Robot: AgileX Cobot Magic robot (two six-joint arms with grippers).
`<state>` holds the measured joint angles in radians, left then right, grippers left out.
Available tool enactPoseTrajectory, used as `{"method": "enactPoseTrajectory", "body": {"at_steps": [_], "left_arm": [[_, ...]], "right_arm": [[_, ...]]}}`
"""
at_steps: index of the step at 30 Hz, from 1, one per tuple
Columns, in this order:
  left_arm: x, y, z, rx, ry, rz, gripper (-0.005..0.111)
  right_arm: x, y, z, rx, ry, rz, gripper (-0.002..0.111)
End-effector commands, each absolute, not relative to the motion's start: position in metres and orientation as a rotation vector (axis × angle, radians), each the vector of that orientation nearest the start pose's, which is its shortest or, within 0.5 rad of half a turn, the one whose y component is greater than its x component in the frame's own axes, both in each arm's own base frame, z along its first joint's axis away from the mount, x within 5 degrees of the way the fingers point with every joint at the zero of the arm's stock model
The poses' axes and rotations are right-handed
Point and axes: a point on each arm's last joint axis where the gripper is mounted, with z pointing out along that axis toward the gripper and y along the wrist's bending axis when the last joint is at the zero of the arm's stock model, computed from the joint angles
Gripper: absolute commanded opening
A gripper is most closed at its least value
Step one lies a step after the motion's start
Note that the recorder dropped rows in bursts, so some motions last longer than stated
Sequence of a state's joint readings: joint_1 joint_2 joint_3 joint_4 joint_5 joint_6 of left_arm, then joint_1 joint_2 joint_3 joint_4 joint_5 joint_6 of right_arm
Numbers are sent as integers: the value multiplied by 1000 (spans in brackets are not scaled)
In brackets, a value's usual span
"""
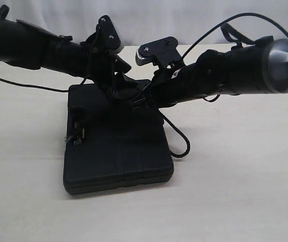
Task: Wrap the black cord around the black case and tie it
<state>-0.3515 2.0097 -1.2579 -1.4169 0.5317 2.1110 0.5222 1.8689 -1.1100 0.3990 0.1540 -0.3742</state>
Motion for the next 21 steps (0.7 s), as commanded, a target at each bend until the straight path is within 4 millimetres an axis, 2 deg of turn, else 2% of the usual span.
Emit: {"method": "enactPoseTrajectory", "body": {"at_steps": [1,6,10,17,18,21], "left_arm": [[387,-189,161,1377,1783,-355,31],[386,-190,156,1405,1782,-362,16],[385,-191,157,1417,1771,-381,0],[384,-191,158,1424,1765,-387,1],[385,-190,158,1432,1766,-366,3],[386,-185,161,1508,1735,-249,21]], "right_arm": [[338,202,182,-626,2301,327,4],[338,202,182,-626,2301,327,4],[338,202,182,-626,2301,327,4],[338,202,182,-634,2298,323,4],[338,202,182,-634,2298,323,4],[337,202,181,-646,2299,320,4]]}}
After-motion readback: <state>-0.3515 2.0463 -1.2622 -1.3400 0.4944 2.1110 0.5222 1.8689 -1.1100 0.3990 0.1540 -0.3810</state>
